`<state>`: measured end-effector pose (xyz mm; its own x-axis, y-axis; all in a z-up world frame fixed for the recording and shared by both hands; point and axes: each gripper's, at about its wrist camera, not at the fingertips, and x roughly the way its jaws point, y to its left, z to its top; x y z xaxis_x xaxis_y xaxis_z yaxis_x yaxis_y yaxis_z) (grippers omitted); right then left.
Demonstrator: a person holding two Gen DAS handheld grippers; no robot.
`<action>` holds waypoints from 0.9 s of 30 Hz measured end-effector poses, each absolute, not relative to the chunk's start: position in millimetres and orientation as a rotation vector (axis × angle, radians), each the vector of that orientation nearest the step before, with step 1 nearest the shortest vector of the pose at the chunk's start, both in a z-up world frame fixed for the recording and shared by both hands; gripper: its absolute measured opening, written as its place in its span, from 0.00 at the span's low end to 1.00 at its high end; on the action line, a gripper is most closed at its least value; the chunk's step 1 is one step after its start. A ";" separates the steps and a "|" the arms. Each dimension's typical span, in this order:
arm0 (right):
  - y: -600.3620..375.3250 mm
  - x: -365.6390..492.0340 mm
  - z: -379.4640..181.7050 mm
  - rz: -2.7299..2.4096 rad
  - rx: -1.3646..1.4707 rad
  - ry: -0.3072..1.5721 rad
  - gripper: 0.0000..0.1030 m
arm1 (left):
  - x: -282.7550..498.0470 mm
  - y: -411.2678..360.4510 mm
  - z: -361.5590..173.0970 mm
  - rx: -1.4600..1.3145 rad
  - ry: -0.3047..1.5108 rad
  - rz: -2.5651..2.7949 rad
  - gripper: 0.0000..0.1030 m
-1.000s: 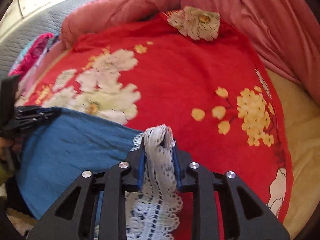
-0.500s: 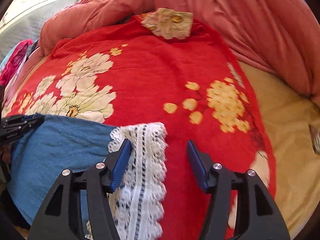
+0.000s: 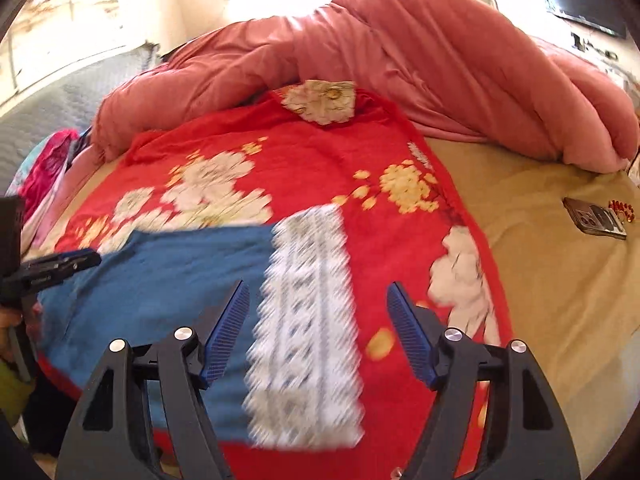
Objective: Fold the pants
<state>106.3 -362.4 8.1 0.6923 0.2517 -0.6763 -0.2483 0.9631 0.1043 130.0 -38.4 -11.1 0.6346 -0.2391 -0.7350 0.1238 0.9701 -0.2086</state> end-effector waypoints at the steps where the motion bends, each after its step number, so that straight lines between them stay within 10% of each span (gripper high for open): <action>1: -354.5 94.4 6.5 0.287 -0.018 0.750 0.68 | 121.5 -40.9 -11.6 -0.140 0.862 -0.217 0.43; 27: -329.3 60.3 -55.8 0.287 -0.094 0.925 0.68 | 50.0 -21.6 -55.4 -0.012 0.948 -0.111 0.58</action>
